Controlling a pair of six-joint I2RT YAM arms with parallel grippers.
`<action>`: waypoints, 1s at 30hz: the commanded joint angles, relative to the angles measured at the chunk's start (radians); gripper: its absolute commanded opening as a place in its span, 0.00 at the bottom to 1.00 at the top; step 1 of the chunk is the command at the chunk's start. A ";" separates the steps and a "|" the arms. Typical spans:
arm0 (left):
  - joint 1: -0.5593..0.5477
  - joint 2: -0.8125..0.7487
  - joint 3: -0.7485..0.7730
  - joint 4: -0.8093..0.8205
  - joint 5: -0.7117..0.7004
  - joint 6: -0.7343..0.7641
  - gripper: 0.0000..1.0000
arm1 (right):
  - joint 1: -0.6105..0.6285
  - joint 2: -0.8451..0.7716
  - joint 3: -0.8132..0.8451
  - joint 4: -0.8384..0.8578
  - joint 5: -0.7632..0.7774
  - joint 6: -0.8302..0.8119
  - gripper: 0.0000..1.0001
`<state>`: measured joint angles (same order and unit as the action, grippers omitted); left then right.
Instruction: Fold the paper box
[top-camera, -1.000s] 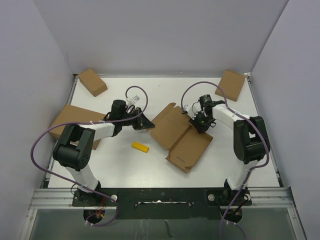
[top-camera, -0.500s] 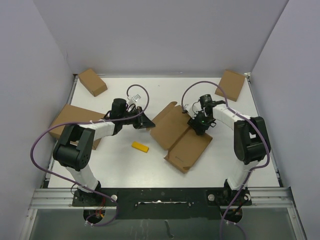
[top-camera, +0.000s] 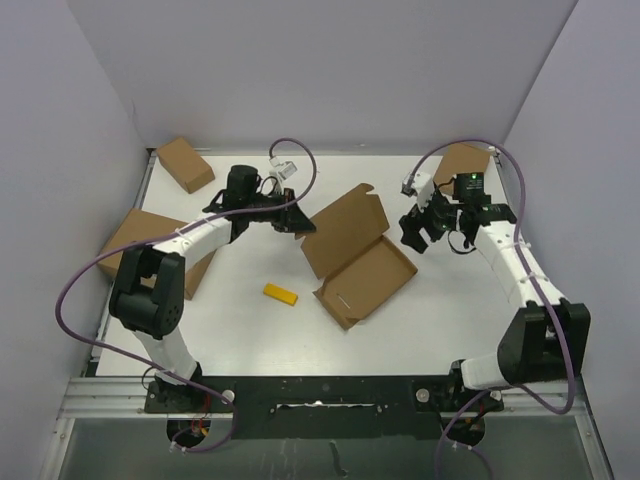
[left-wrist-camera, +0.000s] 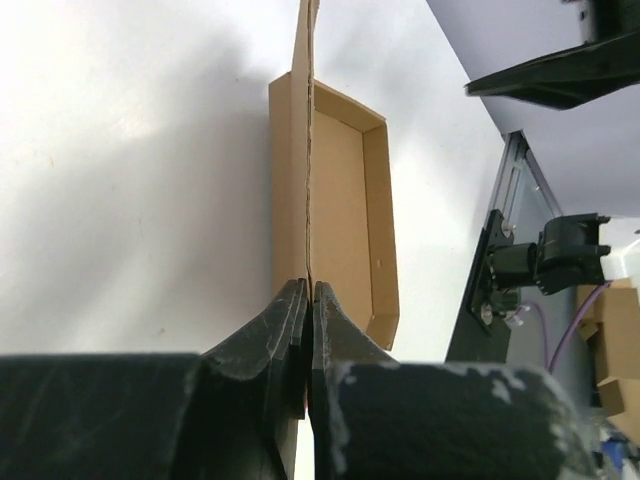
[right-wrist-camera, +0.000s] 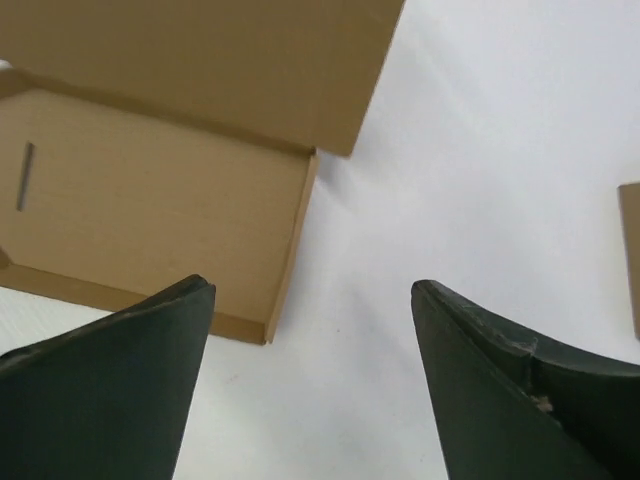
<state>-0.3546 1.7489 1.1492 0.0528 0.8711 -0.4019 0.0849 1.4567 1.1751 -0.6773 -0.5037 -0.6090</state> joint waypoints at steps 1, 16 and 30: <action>-0.007 0.046 0.133 -0.117 0.087 0.205 0.00 | -0.011 -0.145 -0.054 0.202 -0.212 0.060 0.97; -0.056 0.078 0.298 -0.354 0.219 0.520 0.00 | -0.176 -0.017 -0.070 0.344 -0.634 0.254 0.99; -0.098 0.061 0.338 -0.450 0.223 0.641 0.00 | -0.132 0.062 -0.001 0.114 -0.740 0.033 0.68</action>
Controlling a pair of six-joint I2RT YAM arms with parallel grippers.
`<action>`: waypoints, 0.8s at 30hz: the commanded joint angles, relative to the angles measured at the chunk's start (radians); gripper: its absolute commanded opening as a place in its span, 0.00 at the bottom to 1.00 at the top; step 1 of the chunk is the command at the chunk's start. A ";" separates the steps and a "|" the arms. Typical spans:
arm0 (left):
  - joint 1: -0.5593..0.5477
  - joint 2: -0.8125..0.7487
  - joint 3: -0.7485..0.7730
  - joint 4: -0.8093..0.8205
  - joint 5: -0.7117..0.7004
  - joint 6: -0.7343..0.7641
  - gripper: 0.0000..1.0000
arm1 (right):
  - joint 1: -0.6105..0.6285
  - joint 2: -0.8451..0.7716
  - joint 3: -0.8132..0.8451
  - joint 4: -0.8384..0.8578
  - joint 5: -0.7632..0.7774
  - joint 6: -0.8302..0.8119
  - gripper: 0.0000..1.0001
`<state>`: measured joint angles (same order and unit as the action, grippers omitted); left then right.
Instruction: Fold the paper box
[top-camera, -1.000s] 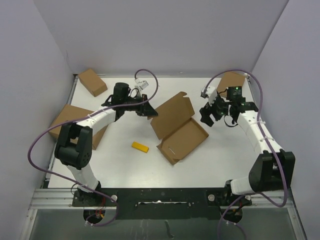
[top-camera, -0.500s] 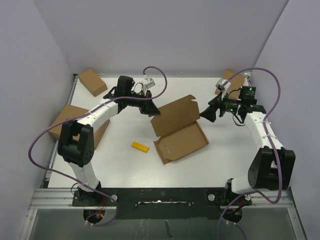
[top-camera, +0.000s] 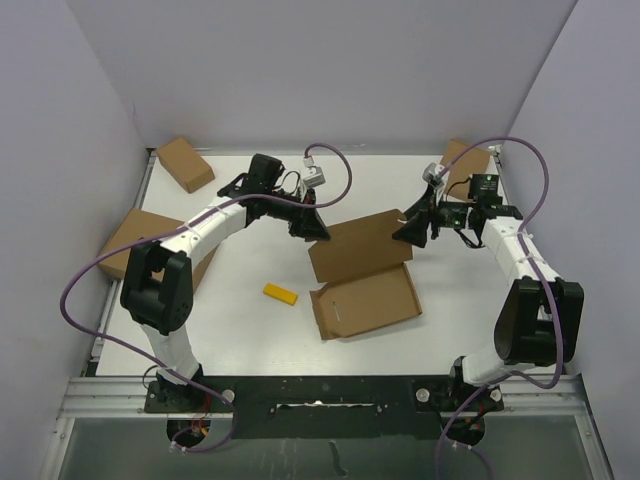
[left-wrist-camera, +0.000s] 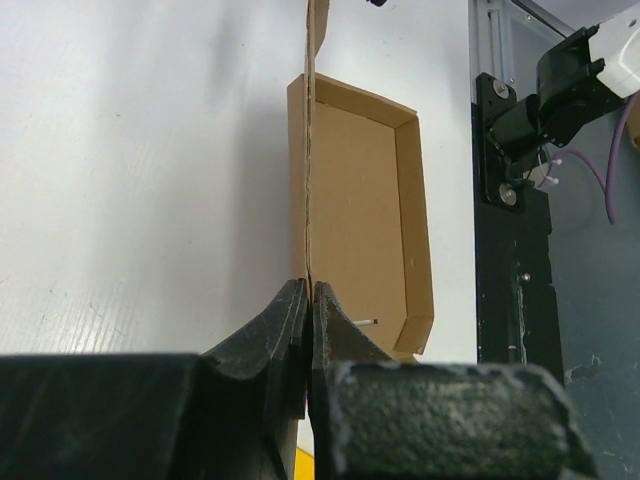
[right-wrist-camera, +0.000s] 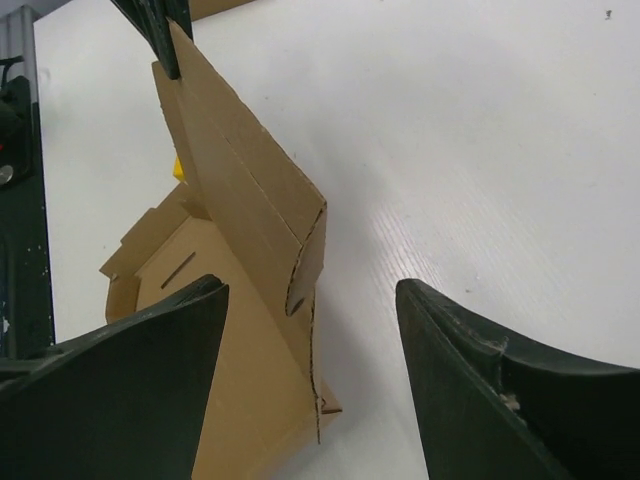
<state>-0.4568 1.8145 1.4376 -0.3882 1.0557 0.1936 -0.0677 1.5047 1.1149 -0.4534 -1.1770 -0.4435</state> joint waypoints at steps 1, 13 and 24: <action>0.004 -0.006 0.050 -0.008 0.037 0.047 0.00 | 0.027 0.017 0.064 -0.133 -0.068 -0.162 0.63; 0.004 -0.035 0.017 0.051 -0.005 0.016 0.00 | 0.038 0.018 0.089 -0.231 -0.078 -0.294 0.01; 0.031 -0.254 -0.240 0.395 -0.269 -0.334 0.38 | 0.021 -0.020 0.064 -0.237 -0.117 -0.348 0.00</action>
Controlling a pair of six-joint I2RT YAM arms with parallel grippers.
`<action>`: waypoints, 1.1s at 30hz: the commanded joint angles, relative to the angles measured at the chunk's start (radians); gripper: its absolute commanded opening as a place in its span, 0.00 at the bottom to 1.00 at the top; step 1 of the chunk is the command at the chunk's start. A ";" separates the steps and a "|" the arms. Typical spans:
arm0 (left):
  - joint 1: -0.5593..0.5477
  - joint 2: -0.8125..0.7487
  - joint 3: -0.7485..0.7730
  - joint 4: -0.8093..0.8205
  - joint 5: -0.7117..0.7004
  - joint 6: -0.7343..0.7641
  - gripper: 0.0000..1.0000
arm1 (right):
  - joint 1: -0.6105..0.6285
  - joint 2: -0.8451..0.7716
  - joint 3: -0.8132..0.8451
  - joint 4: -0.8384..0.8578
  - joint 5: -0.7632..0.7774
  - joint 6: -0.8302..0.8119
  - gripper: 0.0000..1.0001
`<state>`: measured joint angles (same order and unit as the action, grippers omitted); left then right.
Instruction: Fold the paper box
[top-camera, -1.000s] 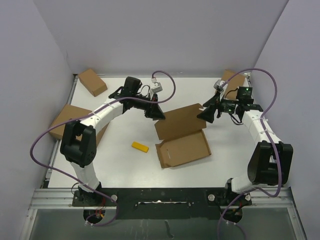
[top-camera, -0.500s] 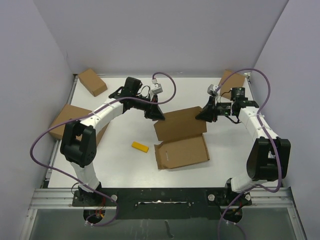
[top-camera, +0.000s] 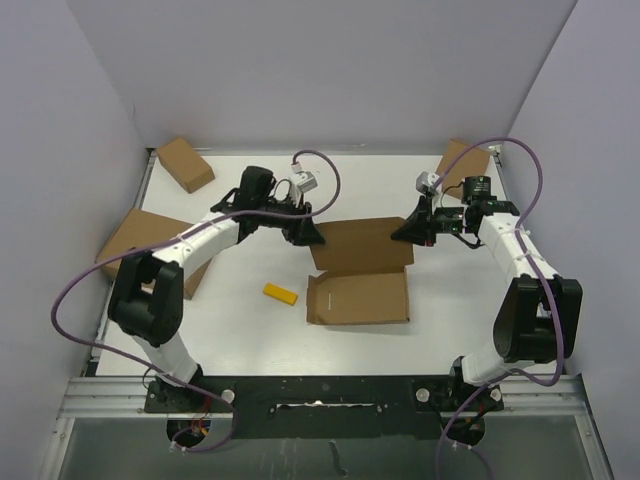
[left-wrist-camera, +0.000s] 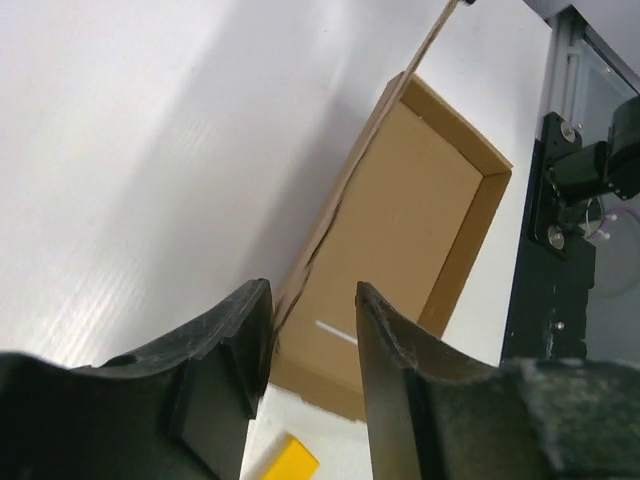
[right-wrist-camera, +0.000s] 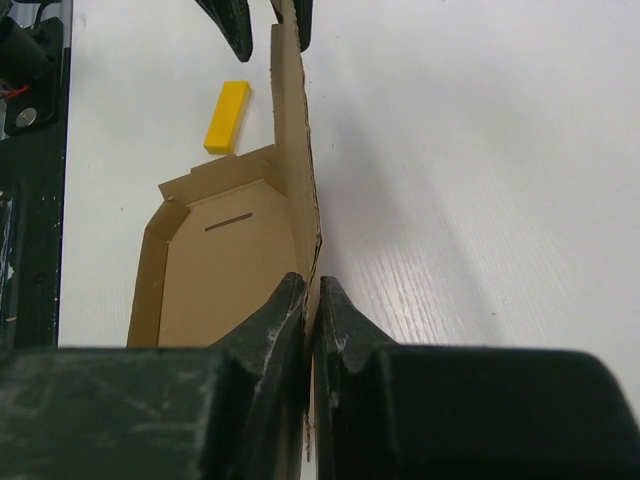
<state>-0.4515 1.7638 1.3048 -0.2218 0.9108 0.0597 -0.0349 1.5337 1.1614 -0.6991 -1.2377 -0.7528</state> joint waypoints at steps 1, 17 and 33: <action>0.034 -0.244 -0.161 0.285 -0.166 -0.258 0.42 | -0.011 -0.051 0.015 0.009 -0.058 -0.039 0.00; -0.095 -0.512 -0.716 0.655 -0.634 -0.628 0.18 | -0.011 -0.051 0.000 0.018 -0.072 -0.036 0.00; -0.147 -0.209 -0.636 0.734 -0.741 -0.617 0.00 | -0.013 -0.050 -0.011 0.035 -0.069 -0.022 0.00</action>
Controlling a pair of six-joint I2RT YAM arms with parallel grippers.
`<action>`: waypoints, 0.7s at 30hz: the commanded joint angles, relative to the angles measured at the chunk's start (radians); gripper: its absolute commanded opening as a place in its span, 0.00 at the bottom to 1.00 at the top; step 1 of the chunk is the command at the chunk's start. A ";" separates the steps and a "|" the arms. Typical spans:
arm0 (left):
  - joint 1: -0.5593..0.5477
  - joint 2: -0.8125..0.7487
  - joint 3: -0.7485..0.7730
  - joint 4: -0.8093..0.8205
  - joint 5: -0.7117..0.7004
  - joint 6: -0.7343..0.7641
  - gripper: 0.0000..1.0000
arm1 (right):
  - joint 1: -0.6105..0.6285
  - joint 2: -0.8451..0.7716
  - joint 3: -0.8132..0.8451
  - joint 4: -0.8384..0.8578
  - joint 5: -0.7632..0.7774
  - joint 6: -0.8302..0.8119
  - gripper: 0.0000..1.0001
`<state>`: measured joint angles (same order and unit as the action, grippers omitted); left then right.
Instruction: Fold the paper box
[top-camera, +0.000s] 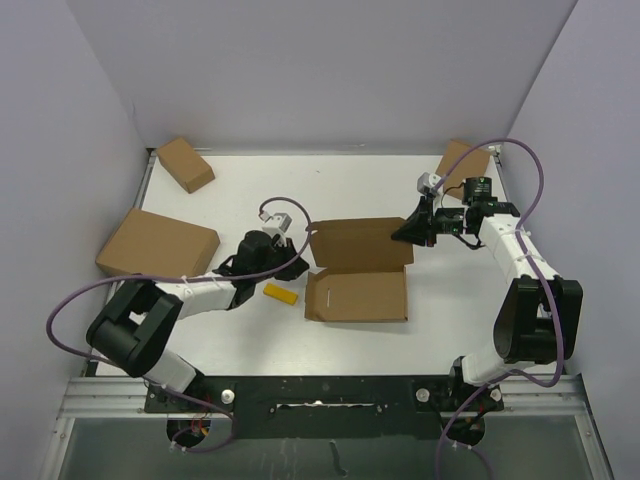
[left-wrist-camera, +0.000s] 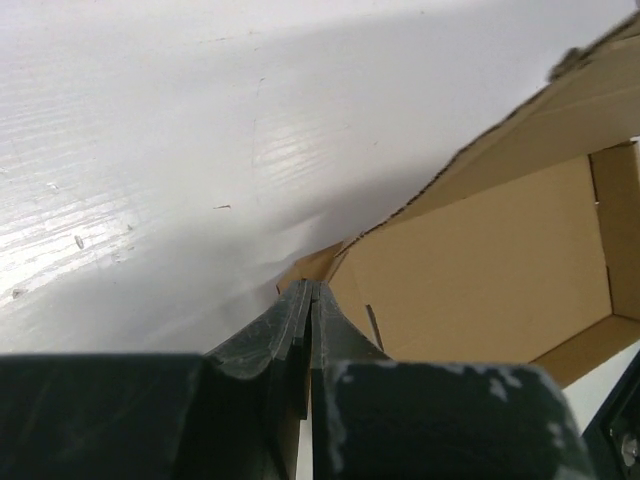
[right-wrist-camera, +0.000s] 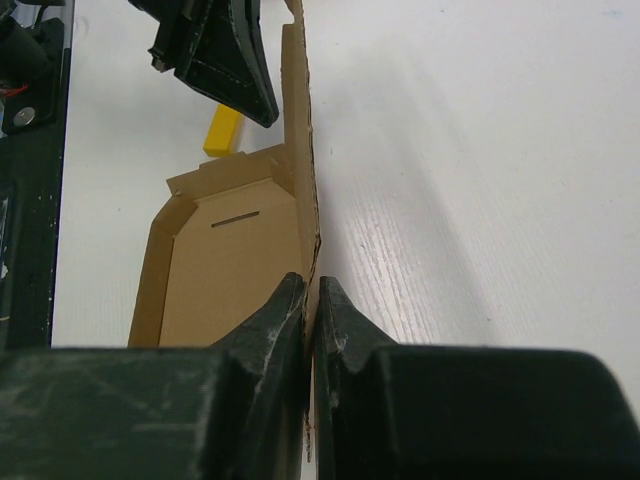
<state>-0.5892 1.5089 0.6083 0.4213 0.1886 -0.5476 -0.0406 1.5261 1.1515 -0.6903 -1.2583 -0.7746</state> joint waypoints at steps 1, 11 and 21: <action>-0.012 0.057 0.066 0.090 -0.021 -0.009 0.00 | -0.008 -0.042 -0.001 0.026 -0.049 -0.001 0.00; -0.035 0.146 0.061 0.163 -0.017 -0.040 0.00 | -0.008 -0.044 -0.003 0.029 -0.047 0.003 0.00; -0.062 0.156 0.021 0.188 -0.053 -0.049 0.00 | -0.010 -0.047 -0.009 0.040 -0.047 0.014 0.00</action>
<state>-0.6392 1.6508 0.6331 0.5270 0.1596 -0.5888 -0.0456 1.5261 1.1446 -0.6853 -1.2579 -0.7670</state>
